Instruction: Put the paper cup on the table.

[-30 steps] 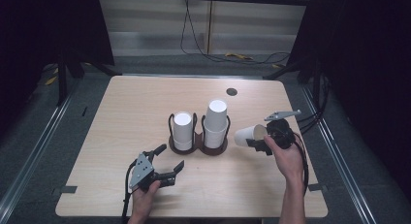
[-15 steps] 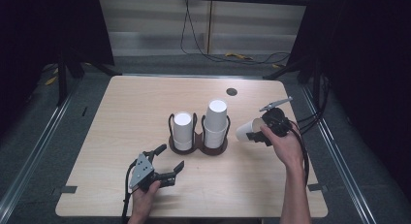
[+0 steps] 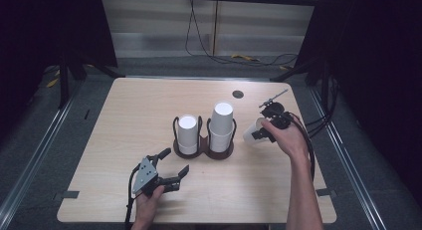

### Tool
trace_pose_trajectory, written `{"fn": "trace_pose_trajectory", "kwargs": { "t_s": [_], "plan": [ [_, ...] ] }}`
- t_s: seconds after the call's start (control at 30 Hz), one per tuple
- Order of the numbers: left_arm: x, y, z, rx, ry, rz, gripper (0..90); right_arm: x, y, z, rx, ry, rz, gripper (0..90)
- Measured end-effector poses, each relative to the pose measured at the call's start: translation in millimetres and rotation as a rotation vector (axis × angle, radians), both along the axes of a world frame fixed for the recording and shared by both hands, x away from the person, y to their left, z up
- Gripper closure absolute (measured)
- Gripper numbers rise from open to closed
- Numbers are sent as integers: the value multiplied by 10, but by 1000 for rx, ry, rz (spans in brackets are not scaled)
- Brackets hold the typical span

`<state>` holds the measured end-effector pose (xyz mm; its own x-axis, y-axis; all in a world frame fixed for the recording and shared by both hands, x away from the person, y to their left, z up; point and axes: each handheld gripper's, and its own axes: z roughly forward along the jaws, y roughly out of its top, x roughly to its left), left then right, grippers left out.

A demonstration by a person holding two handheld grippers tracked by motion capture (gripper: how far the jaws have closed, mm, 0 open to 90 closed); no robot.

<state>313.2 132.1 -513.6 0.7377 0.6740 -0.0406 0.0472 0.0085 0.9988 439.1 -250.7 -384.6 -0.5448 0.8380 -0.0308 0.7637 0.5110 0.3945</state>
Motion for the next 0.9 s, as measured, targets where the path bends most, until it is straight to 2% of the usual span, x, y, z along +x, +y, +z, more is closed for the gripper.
{"fn": "trace_pose_trajectory", "kwargs": {
  "t_s": [0.1,0.3,0.43,0.5,0.57,0.73,0.9],
  "plan": [
    [-2,0,0,2,-1,0,154,58,-5,-27,-4,24,-8,215],
    [-2,0,0,1,-2,1,154,149,18,-68,-80,73,-18,211],
    [-3,1,0,1,-3,0,154,201,38,-83,-99,93,-21,209],
    [-2,5,0,7,-4,-2,154,230,55,-98,-136,110,-19,207],
    [1,4,0,-1,-2,-5,154,244,68,-104,-147,106,-13,204],
    [-1,12,1,10,-7,-2,154,280,104,-172,-173,134,-19,197],
    [0,11,0,7,-7,-3,154,299,126,-224,-173,121,-23,185]
  ]
}}
